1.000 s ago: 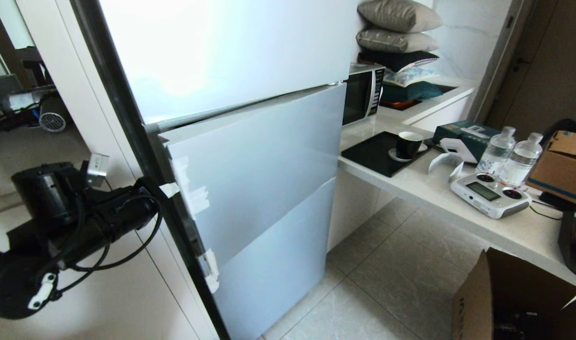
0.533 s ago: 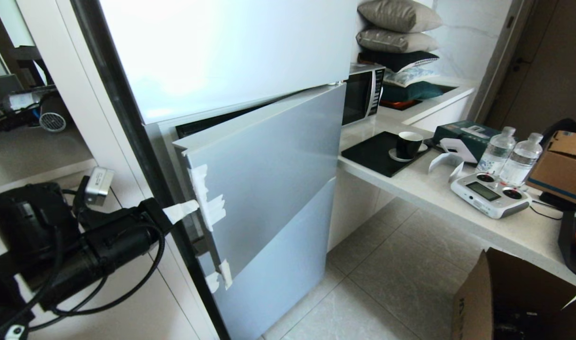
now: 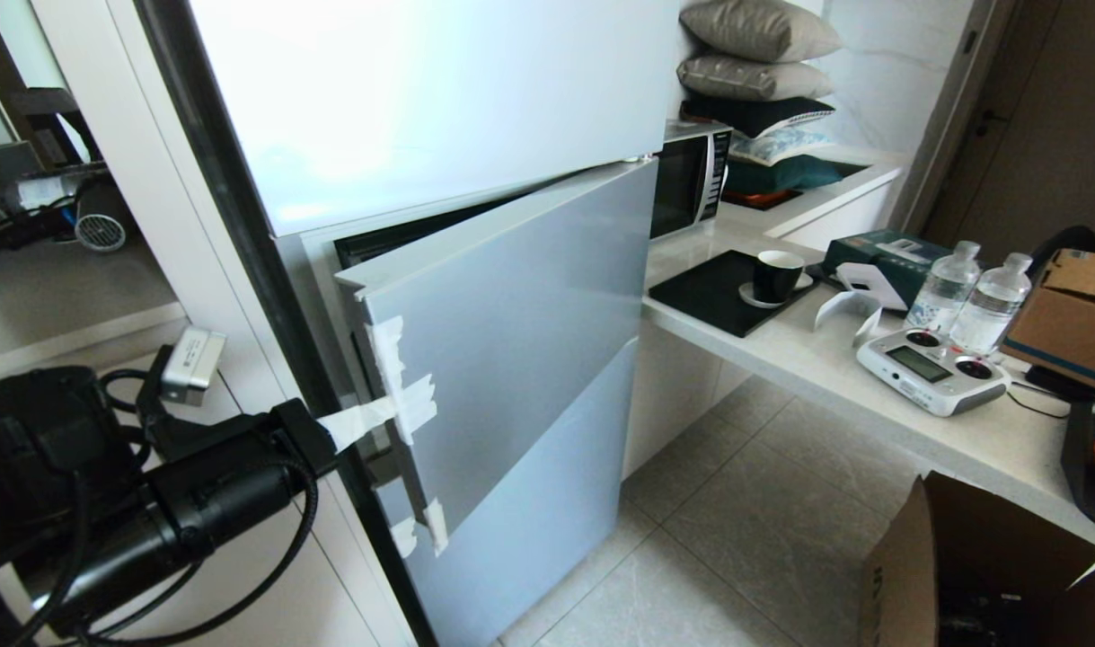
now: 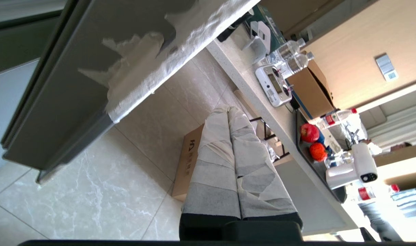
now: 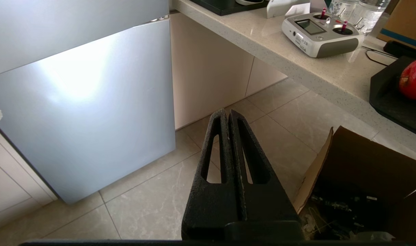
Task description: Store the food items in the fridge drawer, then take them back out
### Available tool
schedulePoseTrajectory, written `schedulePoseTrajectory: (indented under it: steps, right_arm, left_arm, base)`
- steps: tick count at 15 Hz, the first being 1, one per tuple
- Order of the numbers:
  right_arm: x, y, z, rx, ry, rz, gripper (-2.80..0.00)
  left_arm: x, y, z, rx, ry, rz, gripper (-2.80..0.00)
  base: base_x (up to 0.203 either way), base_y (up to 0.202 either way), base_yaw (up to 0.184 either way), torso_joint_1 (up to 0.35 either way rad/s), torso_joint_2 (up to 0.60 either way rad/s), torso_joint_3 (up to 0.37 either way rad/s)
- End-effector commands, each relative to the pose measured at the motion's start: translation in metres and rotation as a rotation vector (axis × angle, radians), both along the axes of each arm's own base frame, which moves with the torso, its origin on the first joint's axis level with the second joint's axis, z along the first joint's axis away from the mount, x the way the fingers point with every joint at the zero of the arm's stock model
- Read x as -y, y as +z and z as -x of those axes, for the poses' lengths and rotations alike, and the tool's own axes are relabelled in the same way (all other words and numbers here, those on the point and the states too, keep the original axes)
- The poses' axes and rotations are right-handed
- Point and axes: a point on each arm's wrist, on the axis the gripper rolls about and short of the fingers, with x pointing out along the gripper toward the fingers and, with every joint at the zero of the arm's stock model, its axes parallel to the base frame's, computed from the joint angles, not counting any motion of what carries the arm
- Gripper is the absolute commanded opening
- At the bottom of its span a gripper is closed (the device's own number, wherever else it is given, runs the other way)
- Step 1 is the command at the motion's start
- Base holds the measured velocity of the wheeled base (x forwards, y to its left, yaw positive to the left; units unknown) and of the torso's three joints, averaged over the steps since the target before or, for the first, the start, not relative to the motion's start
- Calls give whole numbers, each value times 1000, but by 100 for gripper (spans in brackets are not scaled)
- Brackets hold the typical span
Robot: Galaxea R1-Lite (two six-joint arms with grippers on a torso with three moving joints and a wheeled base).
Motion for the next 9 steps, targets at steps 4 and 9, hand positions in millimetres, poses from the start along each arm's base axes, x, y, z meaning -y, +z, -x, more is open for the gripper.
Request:
schedulePoseTrajectory:
  steps: [4,9]
  right_arm:
    - [0,0,0,0,1,0,-280]
    - [0,0,0,-1,1,1,-280]
  left_arm:
    - [-5,5,7,44,34,-20,-280]
    - [-13,8,13,65,82,-26,-280]
  base:
    - [0,0,0,0,0,0]
    - [0,0,0,0,0,0]
